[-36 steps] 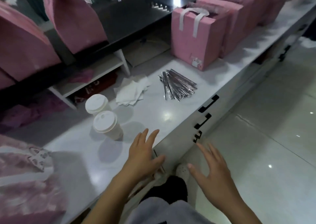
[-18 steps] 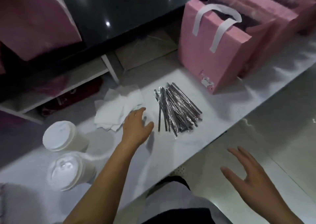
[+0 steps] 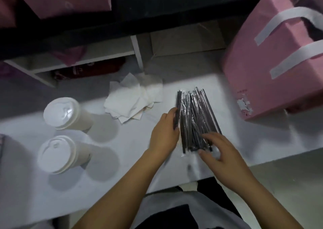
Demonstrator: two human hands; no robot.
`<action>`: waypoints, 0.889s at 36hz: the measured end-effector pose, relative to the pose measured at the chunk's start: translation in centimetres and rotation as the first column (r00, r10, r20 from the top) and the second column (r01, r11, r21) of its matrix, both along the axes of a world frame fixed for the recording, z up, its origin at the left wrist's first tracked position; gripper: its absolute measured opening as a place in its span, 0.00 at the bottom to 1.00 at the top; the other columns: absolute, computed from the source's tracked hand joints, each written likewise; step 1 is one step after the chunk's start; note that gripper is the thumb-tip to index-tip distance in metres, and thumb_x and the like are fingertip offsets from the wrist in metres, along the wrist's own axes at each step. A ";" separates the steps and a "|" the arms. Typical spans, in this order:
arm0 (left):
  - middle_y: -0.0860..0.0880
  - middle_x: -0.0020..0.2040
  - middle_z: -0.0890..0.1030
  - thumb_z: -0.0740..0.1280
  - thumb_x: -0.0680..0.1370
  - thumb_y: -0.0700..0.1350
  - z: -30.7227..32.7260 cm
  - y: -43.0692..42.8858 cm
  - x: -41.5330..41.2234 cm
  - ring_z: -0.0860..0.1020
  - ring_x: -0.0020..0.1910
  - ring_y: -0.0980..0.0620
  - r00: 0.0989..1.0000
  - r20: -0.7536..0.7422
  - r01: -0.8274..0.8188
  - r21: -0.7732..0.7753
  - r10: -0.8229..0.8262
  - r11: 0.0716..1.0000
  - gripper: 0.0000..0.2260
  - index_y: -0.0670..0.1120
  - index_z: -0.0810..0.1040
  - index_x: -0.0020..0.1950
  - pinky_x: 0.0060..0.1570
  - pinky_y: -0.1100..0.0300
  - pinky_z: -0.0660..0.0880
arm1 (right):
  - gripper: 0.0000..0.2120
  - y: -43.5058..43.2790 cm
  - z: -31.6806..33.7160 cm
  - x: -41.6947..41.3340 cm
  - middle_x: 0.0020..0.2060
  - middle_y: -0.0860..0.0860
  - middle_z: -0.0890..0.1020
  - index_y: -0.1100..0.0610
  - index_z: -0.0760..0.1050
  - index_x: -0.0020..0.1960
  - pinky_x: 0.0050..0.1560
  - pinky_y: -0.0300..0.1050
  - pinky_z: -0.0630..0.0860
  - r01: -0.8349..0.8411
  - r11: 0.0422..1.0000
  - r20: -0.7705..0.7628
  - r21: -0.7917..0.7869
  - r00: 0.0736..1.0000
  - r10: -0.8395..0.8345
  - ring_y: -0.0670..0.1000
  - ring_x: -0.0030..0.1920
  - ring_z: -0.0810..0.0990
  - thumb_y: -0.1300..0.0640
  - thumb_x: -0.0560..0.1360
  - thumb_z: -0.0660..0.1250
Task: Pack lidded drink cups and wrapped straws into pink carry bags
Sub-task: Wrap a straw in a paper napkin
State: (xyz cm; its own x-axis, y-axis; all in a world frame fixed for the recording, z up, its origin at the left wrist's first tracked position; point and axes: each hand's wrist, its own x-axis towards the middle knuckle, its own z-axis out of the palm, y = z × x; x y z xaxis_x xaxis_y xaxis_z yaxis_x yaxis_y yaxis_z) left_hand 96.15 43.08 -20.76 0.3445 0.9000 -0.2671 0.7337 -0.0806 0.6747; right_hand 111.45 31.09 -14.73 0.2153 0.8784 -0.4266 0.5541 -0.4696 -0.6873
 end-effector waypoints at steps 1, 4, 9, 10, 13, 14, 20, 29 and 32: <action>0.50 0.54 0.75 0.66 0.77 0.39 0.1 -0.1 -0.1 0.77 0.47 0.49 1.000 0.011 -0.027 -0.012 0.027 1.000 0.29 0.56 0.63 0.75 0.45 0.54 0.74 | 0.22 0.7 0.0 0.2 0.72 0.43 0.68 0.45 0.71 0.70 0.72 0.52 0.67 -0.036 0.999 0.001 0.003 0.999 0.036 0.45 0.72 0.67 0.47 0.77 0.68; 0.54 0.50 0.76 0.68 0.76 0.38 0.6 -0.4 -0.5 0.76 0.42 0.53 0.992 0.045 -0.114 -0.067 0.117 0.991 0.30 0.57 0.63 0.75 0.44 0.59 0.71 | 0.22 2.7 0.3 0.7 0.71 0.41 0.69 0.46 0.72 0.70 0.72 0.45 0.64 -0.161 0.987 0.013 0.015 0.987 0.160 0.43 0.71 0.67 0.49 0.77 0.69; 0.56 0.47 0.78 0.70 0.75 0.38 2.3 -1.4 -0.8 0.78 0.41 0.62 0.909 0.136 -0.359 -0.223 0.393 0.906 0.28 0.56 0.69 0.72 0.42 0.67 0.75 | 0.21 5.4 0.9 2.0 0.68 0.41 0.70 0.49 0.72 0.70 0.68 0.38 0.62 -0.314 0.947 -0.004 0.065 0.949 0.315 0.42 0.69 0.67 0.50 0.78 0.68; 0.55 0.47 0.79 0.70 0.75 0.38 2.6 -1.7 -0.8 0.79 0.38 0.63 0.875 0.166 -0.408 -0.250 0.454 0.878 0.27 0.56 0.70 0.71 0.39 0.69 0.75 | 0.21 5.9 1.1 2.2 0.67 0.39 0.70 0.48 0.72 0.70 0.66 0.35 0.61 -0.329 0.942 -0.020 0.069 0.943 0.331 0.41 0.67 0.67 0.50 0.78 0.67; 0.51 0.45 0.81 0.72 0.73 0.35 3.4 -2.8 -0.9 0.78 0.33 0.63 0.793 0.223 -0.501 -0.293 0.568 0.814 0.25 0.53 0.75 0.67 0.35 0.70 0.75 | 0.18 6.7 1.5 2.8 0.63 0.37 0.71 0.46 0.73 0.67 0.61 0.32 0.64 -0.347 0.932 -0.080 0.101 0.931 0.355 0.39 0.64 0.69 0.50 0.78 0.68; 0.49 0.45 0.82 0.72 0.73 0.35 3.7 -3.1 -0.9 0.79 0.33 0.62 0.775 0.227 -0.519 -0.302 0.589 0.799 0.24 0.52 0.76 0.66 0.35 0.69 0.76 | 0.17 6.8 1.5 2.9 0.62 0.37 0.72 0.46 0.74 0.66 0.61 0.34 0.67 -0.344 0.933 -0.108 0.108 0.929 0.355 0.40 0.63 0.70 0.51 0.78 0.68; 0.41 0.47 0.84 0.76 0.71 0.35 5.3 -4.7 0.5 0.84 0.41 0.49 0.634 0.309 -0.575 -0.425 0.709 0.699 0.19 0.52 0.81 0.58 0.43 0.60 0.81 | 0.12 7.8 0.9 4.2 0.54 0.37 0.79 0.44 0.78 0.57 0.56 0.32 0.72 -0.232 0.967 -0.347 0.110 0.902 0.256 0.34 0.54 0.76 0.54 0.76 0.72; 0.45 0.40 0.81 0.75 0.71 0.30 8.5 -5.8 4.0 0.80 0.39 0.50 0.616 0.447 -0.427 -0.502 0.649 0.752 0.21 0.49 0.81 0.59 0.43 0.61 0.78 | 0.04 9.7 1.4 5.5 0.48 0.60 0.85 0.57 0.84 0.48 0.57 0.53 0.80 -0.021 0.997 -0.760 -0.068 0.649 -0.038 0.55 0.52 0.84 0.61 0.73 0.73; 0.46 0.40 0.80 0.75 0.71 0.30 8.9 -5.8 4.3 0.79 0.39 0.49 0.634 0.456 -0.400 -0.498 0.625 0.770 0.22 0.50 0.82 0.60 0.45 0.58 0.78 | 0.02 10.0 1.6 5.8 0.43 0.58 0.84 0.59 0.84 0.44 0.54 0.51 0.79 -0.031 0.999 -0.758 -0.027 0.652 0.000 0.53 0.46 0.82 0.62 0.72 0.74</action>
